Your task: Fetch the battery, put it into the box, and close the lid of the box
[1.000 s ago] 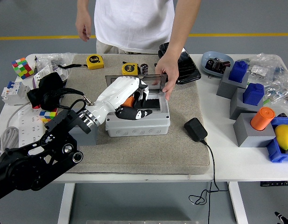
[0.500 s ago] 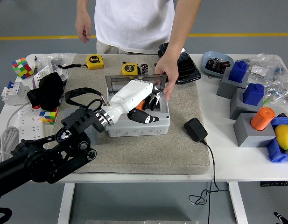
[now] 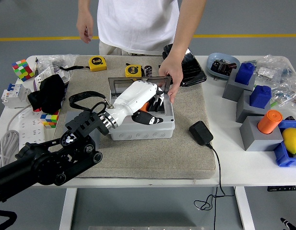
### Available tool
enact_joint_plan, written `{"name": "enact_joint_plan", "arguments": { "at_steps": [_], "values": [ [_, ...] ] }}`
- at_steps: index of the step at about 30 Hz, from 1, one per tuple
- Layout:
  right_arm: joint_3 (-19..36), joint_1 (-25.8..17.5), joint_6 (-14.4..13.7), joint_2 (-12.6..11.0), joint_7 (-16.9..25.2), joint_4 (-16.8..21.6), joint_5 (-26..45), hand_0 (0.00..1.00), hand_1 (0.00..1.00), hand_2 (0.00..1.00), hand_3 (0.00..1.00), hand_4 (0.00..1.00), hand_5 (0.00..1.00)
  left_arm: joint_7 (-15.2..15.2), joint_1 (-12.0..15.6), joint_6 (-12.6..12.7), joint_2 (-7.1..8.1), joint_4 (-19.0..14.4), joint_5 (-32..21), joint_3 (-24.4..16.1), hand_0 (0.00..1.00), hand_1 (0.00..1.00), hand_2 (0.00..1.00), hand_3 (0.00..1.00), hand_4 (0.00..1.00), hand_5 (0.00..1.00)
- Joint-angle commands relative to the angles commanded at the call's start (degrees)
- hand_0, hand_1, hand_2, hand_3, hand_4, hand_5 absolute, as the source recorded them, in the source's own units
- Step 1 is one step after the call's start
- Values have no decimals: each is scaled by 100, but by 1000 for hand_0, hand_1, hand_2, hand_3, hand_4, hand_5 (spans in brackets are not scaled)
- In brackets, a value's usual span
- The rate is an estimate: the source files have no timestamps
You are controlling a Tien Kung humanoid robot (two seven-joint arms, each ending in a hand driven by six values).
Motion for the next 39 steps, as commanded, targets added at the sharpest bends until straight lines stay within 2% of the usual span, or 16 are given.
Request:
{"name": "enact_joint_plan", "arguments": {
  "at_steps": [3,4,9,10,15,16,25,33,34,39],
  "values": [
    [0,-2,6,1,-3,-4,5,663,618,603,550,953,456,-52,5,13,-3,18,-77,-7,121,143,211,278,998,102],
    [-2,-2,7,0,-3,-2,7,663,618,604,549,953,456,-51,5,11,-4,26,-85,-9,186,220,273,370,998,215],
    [18,9,-2,-2,-1,8,-11,663,618,604,549,953,456,-101,12,13,-1,46,-129,-14,186,220,273,370,998,215],
    [18,9,-2,-2,-1,8,-10,663,618,603,549,953,457,-114,13,15,-1,49,-139,-14,234,266,294,395,998,247],
    [2,3,5,4,-1,3,-1,663,618,603,549,953,457,-155,17,37,-7,62,-143,-21,234,266,294,395,998,247],
    [0,3,6,4,-1,4,0,663,618,603,549,953,459,-161,17,40,-8,64,-150,-23,234,279,296,397,998,304],
    [-10,9,6,-5,2,10,1,663,619,604,549,954,456,-212,30,69,-12,37,-184,-80,235,271,296,398,998,319],
    [13,9,5,-6,2,6,-7,663,618,603,548,954,457,-295,122,81,59,-222,-263,-302,238,277,300,402,998,312],
    [15,10,5,-6,3,5,-8,663,618,603,548,954,456,-291,157,77,80,-304,-254,-372,239,283,300,402,998,338],
    [27,9,3,-4,6,7,-24,663,618,603,548,954,456,-106,359,-12,248,-719,-138,-699,239,283,300,402,998,338]
  ]
}}
